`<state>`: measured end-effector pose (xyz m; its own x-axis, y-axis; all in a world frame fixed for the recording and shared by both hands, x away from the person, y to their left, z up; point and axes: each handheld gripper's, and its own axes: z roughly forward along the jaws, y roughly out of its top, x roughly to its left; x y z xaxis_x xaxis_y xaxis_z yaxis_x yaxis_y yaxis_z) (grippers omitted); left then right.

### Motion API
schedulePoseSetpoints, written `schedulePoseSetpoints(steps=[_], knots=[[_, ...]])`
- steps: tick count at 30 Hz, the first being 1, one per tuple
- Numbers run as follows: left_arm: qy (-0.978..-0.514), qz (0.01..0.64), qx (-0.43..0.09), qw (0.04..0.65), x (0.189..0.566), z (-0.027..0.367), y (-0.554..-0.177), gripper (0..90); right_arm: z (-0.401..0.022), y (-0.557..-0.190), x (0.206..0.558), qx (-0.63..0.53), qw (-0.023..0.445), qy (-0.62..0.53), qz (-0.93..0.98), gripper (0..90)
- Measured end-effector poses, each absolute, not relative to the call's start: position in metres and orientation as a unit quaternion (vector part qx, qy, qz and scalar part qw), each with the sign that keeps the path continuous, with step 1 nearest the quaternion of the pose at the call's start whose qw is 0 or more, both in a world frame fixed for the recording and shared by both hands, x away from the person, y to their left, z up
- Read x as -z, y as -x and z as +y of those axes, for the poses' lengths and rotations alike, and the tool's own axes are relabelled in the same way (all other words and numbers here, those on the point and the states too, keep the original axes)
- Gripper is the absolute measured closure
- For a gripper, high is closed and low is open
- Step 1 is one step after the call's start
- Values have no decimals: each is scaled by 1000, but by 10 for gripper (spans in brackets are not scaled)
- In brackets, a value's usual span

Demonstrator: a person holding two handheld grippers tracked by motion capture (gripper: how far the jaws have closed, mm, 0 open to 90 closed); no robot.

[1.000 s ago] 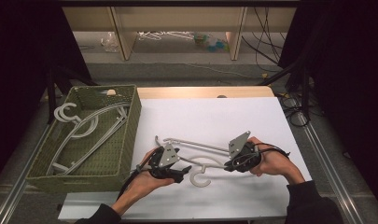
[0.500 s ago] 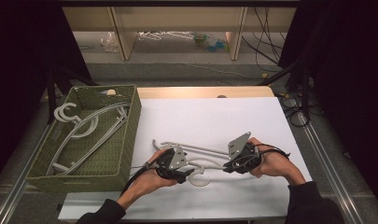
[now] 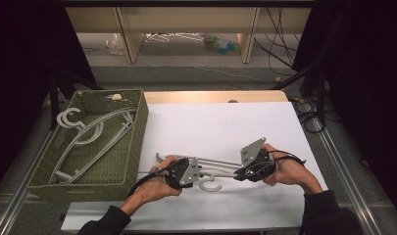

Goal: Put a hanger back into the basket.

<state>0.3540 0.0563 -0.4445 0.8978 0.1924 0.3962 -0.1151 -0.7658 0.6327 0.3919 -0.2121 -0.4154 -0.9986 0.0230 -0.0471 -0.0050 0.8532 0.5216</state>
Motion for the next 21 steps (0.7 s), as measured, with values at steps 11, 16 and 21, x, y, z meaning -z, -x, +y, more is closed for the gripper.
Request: schedulePoseSetpoints(steps=[11,16,21], knots=[[-915,-3,-201,350,428,56,-344,790,-219,-396,411,-300,39,-30,953,720],[-913,44,-165,370,426,59,-347,790,-220,-399,407,-323,50,-73,942,586],[-909,101,-140,381,421,63,-350,790,-222,-402,404,-349,67,-116,927,461]])
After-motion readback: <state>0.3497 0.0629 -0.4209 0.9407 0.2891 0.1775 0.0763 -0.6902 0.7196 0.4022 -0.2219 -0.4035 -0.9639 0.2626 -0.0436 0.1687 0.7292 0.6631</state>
